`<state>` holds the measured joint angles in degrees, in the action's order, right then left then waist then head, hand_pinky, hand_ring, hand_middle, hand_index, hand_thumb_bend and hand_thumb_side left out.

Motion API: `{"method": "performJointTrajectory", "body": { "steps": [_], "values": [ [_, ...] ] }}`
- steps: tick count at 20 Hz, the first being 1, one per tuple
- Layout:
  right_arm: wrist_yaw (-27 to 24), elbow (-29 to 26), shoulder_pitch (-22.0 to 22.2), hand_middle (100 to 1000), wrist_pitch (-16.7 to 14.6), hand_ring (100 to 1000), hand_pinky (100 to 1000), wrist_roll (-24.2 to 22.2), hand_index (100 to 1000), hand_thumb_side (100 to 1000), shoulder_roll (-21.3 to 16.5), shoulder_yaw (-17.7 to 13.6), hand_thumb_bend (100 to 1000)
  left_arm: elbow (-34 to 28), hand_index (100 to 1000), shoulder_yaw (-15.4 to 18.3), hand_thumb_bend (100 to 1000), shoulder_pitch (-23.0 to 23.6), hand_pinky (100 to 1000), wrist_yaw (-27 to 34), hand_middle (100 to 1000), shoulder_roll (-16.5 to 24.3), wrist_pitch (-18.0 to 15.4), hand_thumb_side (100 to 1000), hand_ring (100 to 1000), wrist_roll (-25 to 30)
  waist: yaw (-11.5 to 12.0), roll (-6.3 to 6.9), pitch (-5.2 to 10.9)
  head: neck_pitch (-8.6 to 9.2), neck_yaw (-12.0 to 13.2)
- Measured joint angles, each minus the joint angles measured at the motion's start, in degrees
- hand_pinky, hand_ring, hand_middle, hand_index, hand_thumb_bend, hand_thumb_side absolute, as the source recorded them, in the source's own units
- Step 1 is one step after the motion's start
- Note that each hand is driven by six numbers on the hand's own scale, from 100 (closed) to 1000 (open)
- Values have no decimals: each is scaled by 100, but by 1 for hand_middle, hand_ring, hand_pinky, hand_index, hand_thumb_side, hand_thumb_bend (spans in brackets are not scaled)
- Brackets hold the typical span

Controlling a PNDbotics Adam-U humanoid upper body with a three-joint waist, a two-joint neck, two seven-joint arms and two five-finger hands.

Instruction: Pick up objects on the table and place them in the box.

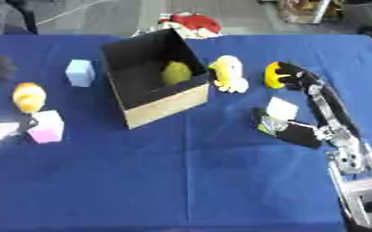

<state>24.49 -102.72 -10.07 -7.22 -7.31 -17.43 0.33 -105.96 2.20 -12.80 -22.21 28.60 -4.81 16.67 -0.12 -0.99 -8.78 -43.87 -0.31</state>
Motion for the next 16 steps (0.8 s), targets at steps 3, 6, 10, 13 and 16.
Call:
{"method": "performJointTrajectory", "body": {
  "steps": [3,6,10,13,16],
  "values": [
    [0,0,1,827,-4,820,826,4,941,210,0,0,474,8,893,-34,693,-40,775,-11,742,99,-40,304,760,59,-8,0,0,0,6],
    [0,0,3,824,-4,820,826,4,940,214,0,0,470,37,889,-83,668,-80,778,-48,743,214,-92,278,760,143,-19,0,0,0,10],
    [0,0,6,824,-7,821,828,1,941,216,0,0,462,99,891,-249,641,-160,789,-133,750,548,-194,253,761,475,-41,0,0,0,9],
    [-4,1,8,821,-16,819,828,-9,941,218,0,2,457,220,895,-476,637,-298,795,-244,757,930,-295,240,762,907,-63,1,0,0,11],
    [-26,4,9,819,-32,818,828,-28,941,220,0,5,452,465,889,-773,618,-562,791,-389,749,1295,-362,205,751,1311,-93,1,0,0,19]
  ]
}}
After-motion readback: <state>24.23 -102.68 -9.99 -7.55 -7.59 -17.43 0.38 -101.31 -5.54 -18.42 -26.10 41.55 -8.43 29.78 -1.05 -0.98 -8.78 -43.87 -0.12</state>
